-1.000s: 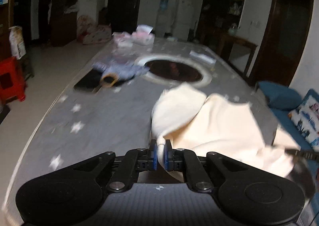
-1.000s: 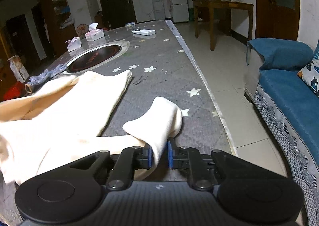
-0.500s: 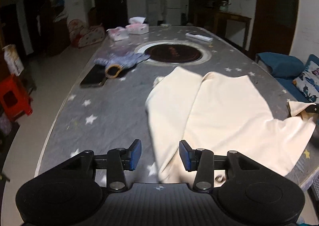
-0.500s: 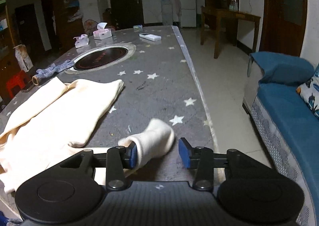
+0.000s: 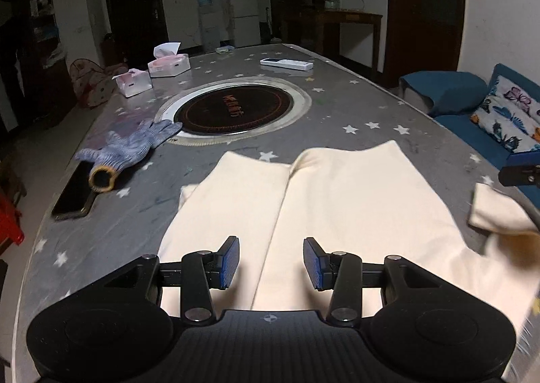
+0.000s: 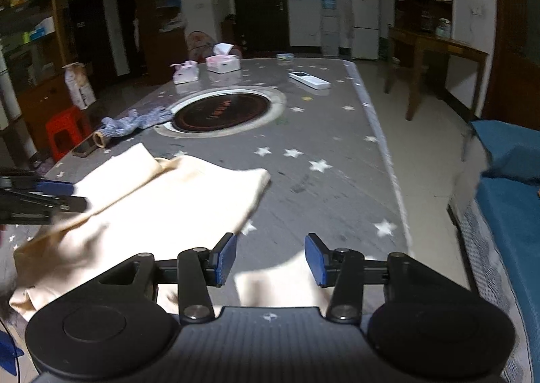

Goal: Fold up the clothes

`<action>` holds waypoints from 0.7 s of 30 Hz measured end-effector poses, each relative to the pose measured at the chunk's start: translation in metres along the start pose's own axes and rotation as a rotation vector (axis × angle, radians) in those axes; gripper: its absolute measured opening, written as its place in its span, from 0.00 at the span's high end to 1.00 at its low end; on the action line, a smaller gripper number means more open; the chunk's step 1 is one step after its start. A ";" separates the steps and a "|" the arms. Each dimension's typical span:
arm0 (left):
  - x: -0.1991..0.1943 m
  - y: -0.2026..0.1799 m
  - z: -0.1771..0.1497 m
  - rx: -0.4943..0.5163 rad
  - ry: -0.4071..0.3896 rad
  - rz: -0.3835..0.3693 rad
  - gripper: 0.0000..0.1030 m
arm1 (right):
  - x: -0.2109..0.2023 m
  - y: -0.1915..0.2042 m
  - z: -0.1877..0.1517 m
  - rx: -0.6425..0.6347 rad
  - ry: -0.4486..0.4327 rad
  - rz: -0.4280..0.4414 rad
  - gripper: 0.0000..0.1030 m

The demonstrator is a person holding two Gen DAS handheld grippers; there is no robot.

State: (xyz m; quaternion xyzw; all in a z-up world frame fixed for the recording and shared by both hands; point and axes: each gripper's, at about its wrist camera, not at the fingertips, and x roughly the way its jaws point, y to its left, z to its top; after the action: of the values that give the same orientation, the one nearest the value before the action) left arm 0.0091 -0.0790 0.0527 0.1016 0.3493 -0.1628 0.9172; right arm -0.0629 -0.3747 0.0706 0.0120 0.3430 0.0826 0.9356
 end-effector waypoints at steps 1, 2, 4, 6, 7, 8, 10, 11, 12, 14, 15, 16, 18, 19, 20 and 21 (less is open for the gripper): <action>0.008 -0.001 0.003 0.000 0.004 0.003 0.56 | 0.005 0.003 0.003 -0.007 0.001 0.010 0.55; 0.018 0.000 0.008 -0.014 0.011 0.004 0.57 | 0.011 0.006 0.007 -0.014 0.003 0.021 0.55; 0.031 0.001 0.013 -0.028 0.011 0.001 0.57 | 0.021 0.011 0.014 -0.025 0.010 0.036 0.55; 0.044 0.001 0.017 -0.019 0.010 0.018 0.57 | 0.033 0.016 0.020 -0.032 0.019 0.054 0.55; 0.050 0.003 0.016 -0.020 0.017 0.022 0.58 | 0.039 0.018 0.024 -0.034 0.025 0.063 0.55; 0.056 0.004 0.016 -0.021 0.025 0.025 0.58 | 0.046 0.021 0.028 -0.037 0.030 0.072 0.55; 0.068 0.007 0.016 -0.023 0.039 0.032 0.62 | 0.058 0.026 0.034 -0.046 0.039 0.084 0.55; 0.068 0.008 0.015 -0.016 0.028 0.040 0.72 | 0.061 0.028 0.035 -0.051 0.042 0.086 0.54; 0.069 0.010 0.014 -0.011 0.017 0.047 0.76 | 0.067 0.030 0.037 -0.055 0.047 0.087 0.53; 0.065 0.016 0.016 -0.032 0.013 0.031 0.95 | 0.076 0.034 0.040 -0.062 0.057 0.091 0.53; 0.061 0.022 0.016 -0.051 0.006 0.032 0.95 | 0.079 0.035 0.040 -0.065 0.061 0.091 0.53; 0.057 0.027 0.016 -0.069 -0.002 0.034 0.96 | 0.083 0.036 0.041 -0.068 0.065 0.089 0.53; 0.046 0.039 0.016 -0.089 -0.032 0.070 0.96 | 0.090 0.036 0.042 -0.069 0.074 0.085 0.53; 0.041 0.044 0.016 -0.101 -0.048 0.087 0.96 | 0.093 0.036 0.042 -0.069 0.079 0.082 0.53; 0.032 0.055 0.014 -0.138 -0.067 0.094 0.96 | 0.096 0.035 0.042 -0.068 0.083 0.079 0.52; 0.023 0.065 0.012 -0.174 -0.086 0.102 0.96 | 0.098 0.035 0.042 -0.065 0.088 0.076 0.52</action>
State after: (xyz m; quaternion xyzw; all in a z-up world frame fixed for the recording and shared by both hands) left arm 0.0573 -0.0276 0.0508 0.0320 0.3167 -0.0893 0.9438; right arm 0.0327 -0.3231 0.0421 -0.0093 0.3802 0.1295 0.9157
